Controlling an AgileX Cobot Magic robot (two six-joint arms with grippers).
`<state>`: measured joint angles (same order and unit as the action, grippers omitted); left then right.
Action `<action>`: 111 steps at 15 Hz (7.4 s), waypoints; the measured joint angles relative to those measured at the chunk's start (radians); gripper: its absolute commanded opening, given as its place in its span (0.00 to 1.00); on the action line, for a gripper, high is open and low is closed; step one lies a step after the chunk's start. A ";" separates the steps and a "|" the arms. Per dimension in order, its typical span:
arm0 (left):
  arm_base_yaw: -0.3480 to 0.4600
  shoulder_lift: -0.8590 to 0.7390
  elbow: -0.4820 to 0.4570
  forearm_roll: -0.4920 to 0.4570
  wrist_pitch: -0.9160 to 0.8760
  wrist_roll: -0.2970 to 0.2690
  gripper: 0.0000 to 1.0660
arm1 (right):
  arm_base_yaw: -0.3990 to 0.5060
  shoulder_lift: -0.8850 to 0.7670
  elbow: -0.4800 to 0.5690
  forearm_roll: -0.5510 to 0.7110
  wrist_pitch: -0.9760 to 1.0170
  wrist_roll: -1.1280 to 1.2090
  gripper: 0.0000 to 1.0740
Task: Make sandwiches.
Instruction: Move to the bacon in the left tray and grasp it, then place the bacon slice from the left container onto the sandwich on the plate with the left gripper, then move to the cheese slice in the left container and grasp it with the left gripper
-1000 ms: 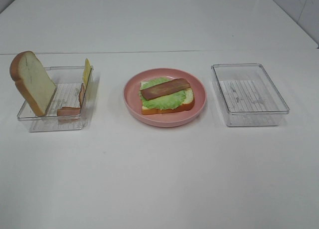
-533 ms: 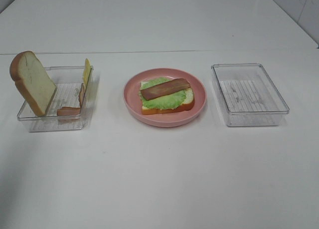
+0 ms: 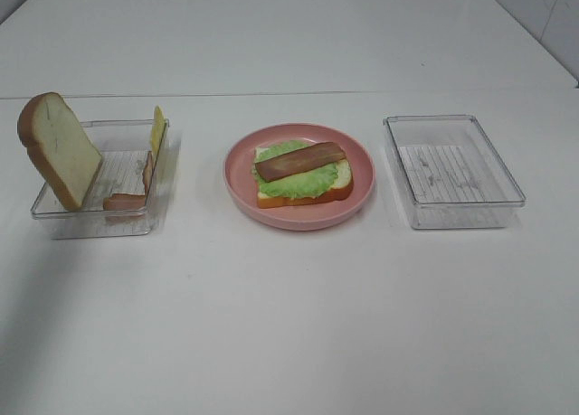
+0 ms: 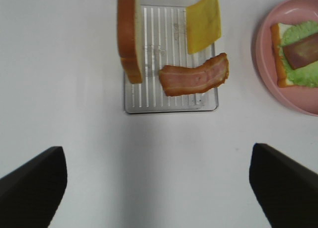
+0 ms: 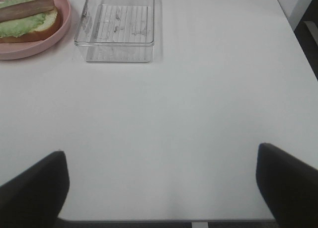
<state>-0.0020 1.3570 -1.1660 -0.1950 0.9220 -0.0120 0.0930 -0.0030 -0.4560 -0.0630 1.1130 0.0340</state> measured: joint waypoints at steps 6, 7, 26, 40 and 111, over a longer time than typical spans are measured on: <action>-0.225 0.276 -0.223 0.067 0.062 -0.153 0.85 | 0.000 0.000 0.000 0.000 0.000 0.000 0.92; -0.237 0.294 -0.240 0.078 0.071 -0.162 0.85 | 0.000 0.000 0.000 0.000 0.000 0.000 0.92; -0.327 0.879 -0.688 0.176 0.222 -0.355 0.85 | 0.000 0.000 0.000 0.000 0.000 0.000 0.92; -0.327 0.911 -0.695 0.162 0.265 -0.349 0.29 | 0.000 0.000 0.000 0.000 -0.001 0.000 0.92; -0.435 1.089 -1.298 -0.061 0.283 -0.152 0.96 | 0.000 0.000 0.000 0.001 -0.002 0.000 0.92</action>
<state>-0.4370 2.4460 -2.4640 -0.2560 1.2050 -0.1640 0.0930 -0.0030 -0.4560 -0.0620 1.1110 0.0340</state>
